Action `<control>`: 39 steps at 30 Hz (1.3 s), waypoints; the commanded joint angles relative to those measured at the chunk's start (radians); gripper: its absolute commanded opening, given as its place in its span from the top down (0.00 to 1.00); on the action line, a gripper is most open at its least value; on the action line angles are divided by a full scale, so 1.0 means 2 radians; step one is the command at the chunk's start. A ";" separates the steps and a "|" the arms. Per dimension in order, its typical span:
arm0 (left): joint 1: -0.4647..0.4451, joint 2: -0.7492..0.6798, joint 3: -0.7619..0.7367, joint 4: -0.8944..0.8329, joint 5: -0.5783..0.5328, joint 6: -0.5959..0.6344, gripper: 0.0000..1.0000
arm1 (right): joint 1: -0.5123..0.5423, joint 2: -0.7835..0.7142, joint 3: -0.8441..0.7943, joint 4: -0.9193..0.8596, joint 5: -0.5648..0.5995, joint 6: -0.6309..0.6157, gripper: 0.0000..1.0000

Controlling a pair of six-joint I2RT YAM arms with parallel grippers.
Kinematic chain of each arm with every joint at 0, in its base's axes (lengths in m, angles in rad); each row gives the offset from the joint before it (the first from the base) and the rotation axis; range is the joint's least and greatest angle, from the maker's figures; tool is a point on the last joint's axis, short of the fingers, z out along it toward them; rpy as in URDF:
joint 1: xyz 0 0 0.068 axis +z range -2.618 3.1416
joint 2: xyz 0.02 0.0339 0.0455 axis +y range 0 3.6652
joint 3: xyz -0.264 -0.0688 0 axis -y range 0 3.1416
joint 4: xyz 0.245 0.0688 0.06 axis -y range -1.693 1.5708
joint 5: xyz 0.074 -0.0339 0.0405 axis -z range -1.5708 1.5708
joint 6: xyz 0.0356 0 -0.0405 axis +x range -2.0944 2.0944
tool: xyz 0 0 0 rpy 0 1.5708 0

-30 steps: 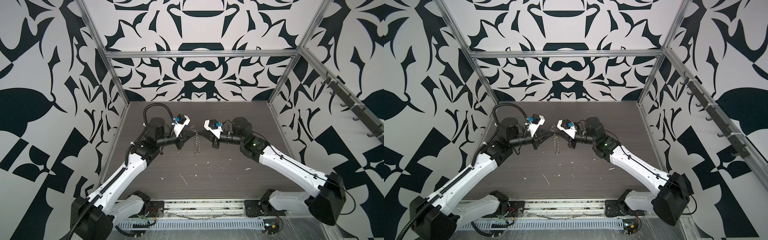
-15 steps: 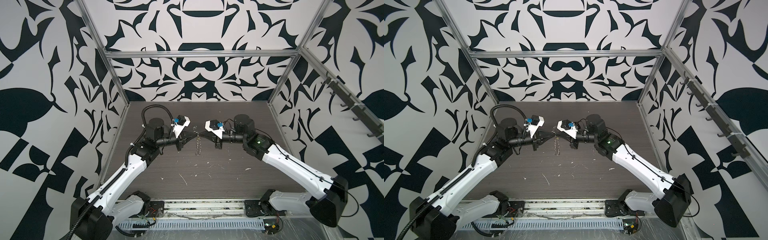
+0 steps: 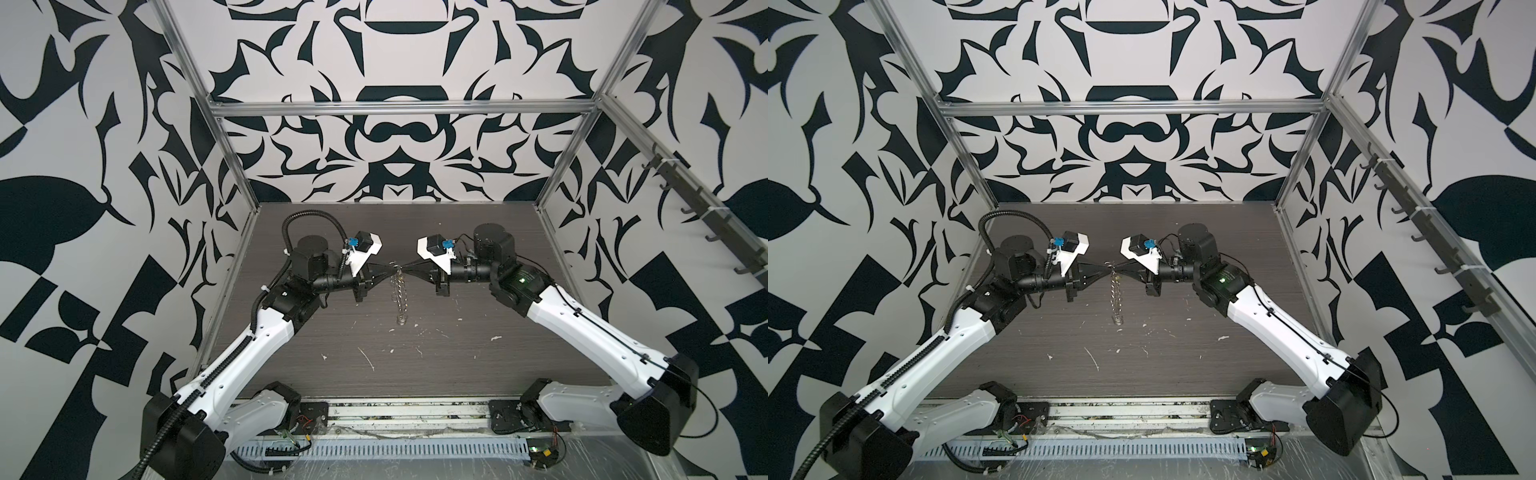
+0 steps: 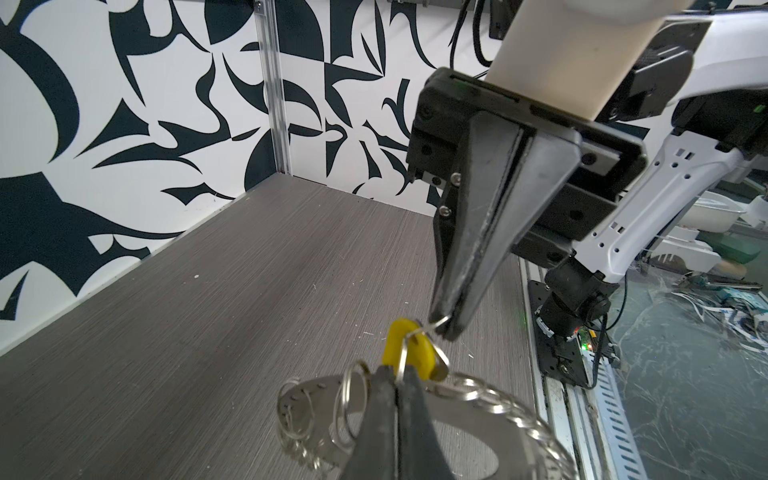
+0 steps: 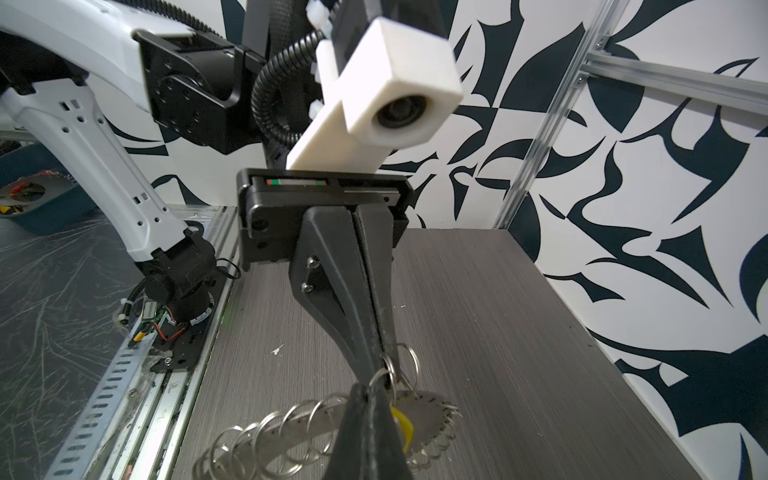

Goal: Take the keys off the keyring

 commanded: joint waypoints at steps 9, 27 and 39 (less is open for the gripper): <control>-0.001 0.021 0.048 0.003 -0.020 -0.017 1.00 | 0.018 0.024 0.037 -0.082 -0.054 -0.030 1.00; -0.027 -0.010 0.023 0.041 -0.008 0.044 1.00 | 0.010 0.039 0.035 -0.059 -0.085 0.012 1.00; -0.027 -0.010 0.037 0.018 -0.054 -0.002 1.00 | 0.009 -0.001 0.004 -0.059 -0.042 -0.027 1.00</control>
